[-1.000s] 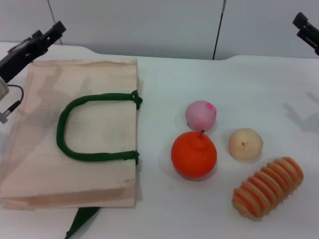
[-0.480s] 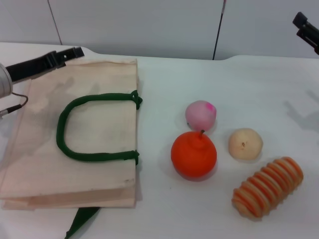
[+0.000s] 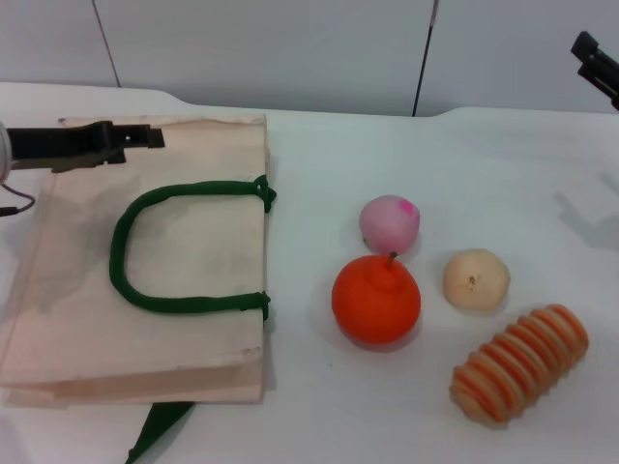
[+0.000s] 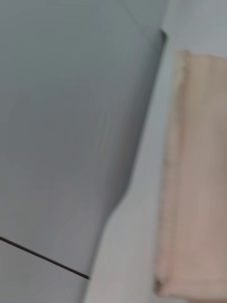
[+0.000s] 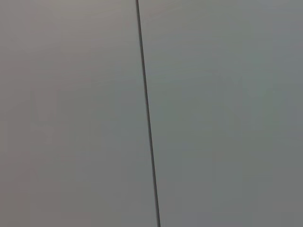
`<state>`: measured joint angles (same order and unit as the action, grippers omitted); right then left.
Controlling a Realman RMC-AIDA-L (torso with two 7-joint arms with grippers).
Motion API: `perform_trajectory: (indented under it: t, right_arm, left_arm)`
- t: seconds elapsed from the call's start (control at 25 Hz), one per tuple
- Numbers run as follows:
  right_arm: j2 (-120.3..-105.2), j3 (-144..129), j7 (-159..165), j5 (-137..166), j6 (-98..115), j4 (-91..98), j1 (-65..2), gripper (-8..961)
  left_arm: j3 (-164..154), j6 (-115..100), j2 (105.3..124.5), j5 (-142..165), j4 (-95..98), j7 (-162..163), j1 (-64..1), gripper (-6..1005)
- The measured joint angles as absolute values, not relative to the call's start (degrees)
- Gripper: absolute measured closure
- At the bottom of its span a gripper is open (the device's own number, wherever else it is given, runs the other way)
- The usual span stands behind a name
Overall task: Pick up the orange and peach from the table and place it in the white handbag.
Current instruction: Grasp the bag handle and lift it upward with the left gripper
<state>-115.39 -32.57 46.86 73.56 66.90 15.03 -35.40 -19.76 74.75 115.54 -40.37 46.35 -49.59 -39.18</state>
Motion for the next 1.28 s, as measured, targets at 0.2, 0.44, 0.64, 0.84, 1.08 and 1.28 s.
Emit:
perform_trajectory:
  t: [0.2,0.44,0.64,0.84,1.08,1.28]
  right_arm:
    - [-115.39,-32.48,46.61,73.56,66.84,15.03,-35.37,105]
    - [-115.39,-32.10,46.58,73.56,66.10,15.03,-35.35,105]
    - [-115.40,-32.30,46.58,73.56,64.59,15.03,-35.45,106]
    - [-115.45,-32.11,46.58,73.57,64.52,15.03,-35.48,106]
    - [-115.49,-32.08,46.58,73.57,64.51,15.03,-35.58,106]
    - [-115.52,-32.07,46.58,73.50,64.52,14.93,-35.60,106]
  left_arm:
    - [-22.06,78.98,114.82,-31.59,50.43,-41.17,-39.82,215]
    - [-24.09,79.68,114.98,-24.98,50.56,-38.28,-41.43,217]
    - [-26.91,79.13,115.31,-24.24,50.28,-38.44,-41.71,219]
    - [-27.54,77.93,115.05,-24.72,47.13,-39.67,-42.28,221]
    - [-27.61,76.17,114.94,-24.33,43.89,-41.07,-43.42,223]
    - [-27.76,75.43,114.93,-23.06,43.04,-41.05,-43.84,225]
